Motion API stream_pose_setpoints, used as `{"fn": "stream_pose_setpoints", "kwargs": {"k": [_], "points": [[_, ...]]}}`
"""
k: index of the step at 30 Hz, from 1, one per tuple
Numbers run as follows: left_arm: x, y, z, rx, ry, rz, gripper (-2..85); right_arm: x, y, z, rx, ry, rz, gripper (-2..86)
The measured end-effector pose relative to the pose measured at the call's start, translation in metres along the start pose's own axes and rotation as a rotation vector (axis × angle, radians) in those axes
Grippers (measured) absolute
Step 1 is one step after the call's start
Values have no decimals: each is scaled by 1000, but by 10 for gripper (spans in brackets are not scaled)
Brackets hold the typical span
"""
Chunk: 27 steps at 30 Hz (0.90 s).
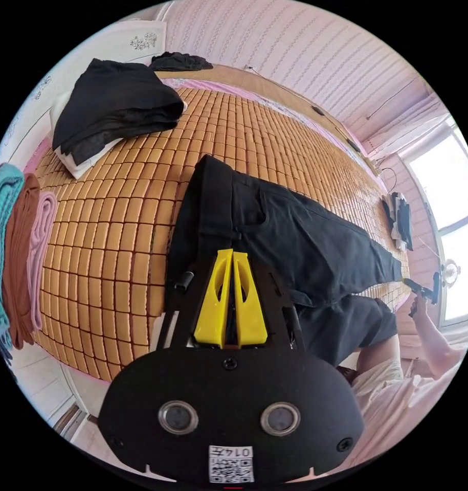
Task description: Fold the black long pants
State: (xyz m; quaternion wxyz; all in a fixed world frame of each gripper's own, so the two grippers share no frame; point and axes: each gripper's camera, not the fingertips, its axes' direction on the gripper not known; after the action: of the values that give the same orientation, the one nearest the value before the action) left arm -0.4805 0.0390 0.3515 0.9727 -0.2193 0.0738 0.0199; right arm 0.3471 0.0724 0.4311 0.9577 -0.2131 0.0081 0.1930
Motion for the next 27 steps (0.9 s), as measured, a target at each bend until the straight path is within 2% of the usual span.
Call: {"fn": "stream_pose_setpoints", "kwargs": {"k": [3, 7, 14, 18, 24, 27], "points": [[17, -14, 1, -14, -61, -10, -9, 21, -14, 16, -21, 36, -7, -3], [56, -39, 8, -108, -255, 163, -10, 52, -30, 15, 73, -59, 0, -4], [72, -76, 12, -166, -311, 211, -10, 75, -65, 5, 81, 0, -84, -4], [72, -90, 12, -148, -321, 153, -10, 92, -71, -5, 28, 40, -123, -2], [82, -84, 1, -83, -311, 130, -10, 186, 4, -76, 48, -149, -140, 6], [97, -62, -28, 45, -205, 177, -10, 270, 78, -106, 17, -207, 19, 22]]}}
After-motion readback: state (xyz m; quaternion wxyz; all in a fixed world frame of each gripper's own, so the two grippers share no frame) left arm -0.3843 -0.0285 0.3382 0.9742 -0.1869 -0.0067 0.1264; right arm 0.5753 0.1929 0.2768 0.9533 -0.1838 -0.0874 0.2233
